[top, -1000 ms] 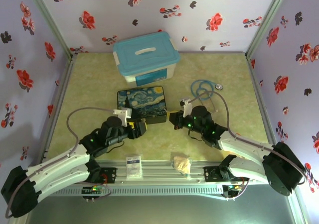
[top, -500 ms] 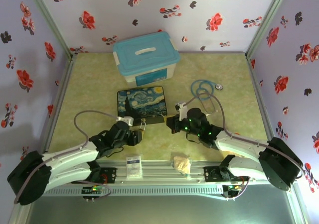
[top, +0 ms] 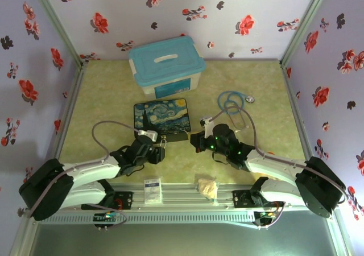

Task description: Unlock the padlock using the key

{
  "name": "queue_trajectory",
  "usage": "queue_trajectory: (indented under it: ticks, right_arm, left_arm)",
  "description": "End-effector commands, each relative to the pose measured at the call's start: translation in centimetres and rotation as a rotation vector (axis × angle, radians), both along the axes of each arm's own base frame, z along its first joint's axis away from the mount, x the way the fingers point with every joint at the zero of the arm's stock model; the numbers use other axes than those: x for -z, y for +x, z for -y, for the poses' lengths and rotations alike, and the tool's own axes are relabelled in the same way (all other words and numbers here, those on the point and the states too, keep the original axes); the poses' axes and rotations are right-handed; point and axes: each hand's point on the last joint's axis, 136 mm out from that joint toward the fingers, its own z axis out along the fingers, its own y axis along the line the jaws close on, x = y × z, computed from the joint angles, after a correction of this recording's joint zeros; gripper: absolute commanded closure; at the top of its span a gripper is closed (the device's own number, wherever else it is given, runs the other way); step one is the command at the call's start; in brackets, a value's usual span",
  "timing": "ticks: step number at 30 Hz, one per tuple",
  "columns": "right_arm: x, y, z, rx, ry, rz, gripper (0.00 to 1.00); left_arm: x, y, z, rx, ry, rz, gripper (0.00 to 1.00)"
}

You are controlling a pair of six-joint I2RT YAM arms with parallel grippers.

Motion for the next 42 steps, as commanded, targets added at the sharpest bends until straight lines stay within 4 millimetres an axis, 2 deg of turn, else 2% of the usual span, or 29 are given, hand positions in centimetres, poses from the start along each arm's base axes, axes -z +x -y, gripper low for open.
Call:
queue_trajectory:
  ticks: [1,7,14,24,33,39,42]
  right_arm:
    - [-0.8,0.3,-0.1,0.015,0.009,0.022,0.98]
    - [0.2,0.2,0.2,0.026,-0.011,0.003,0.98]
    - [1.5,-0.1,1.0,0.048,-0.023,-0.018,1.0]
    - [2.1,-0.1,1.0,0.05,-0.027,-0.031,0.99]
    - [4.2,-1.1,-0.5,0.01,-0.01,-0.136,1.0]
    - [5.8,-2.5,-1.3,0.018,0.024,-0.263,1.0]
    - [6.8,-3.1,-1.3,0.032,0.03,-0.311,1.0]
  left_arm:
    - [-0.7,1.2,0.4,-0.009,-0.007,0.057,0.47]
    - [-0.1,1.6,1.2,0.008,0.03,0.037,0.48]
    - [0.3,1.9,2.1,0.01,0.014,0.031,0.54]
    - [-0.3,1.4,2.8,0.008,-0.031,0.023,0.76]
    - [-2.5,1.4,3.3,-0.083,-0.177,-0.011,0.87]
    - [-5.0,1.8,4.6,-0.128,-0.335,-0.02,0.9]
    - [-4.9,2.0,4.8,-0.124,-0.317,-0.021,0.9]
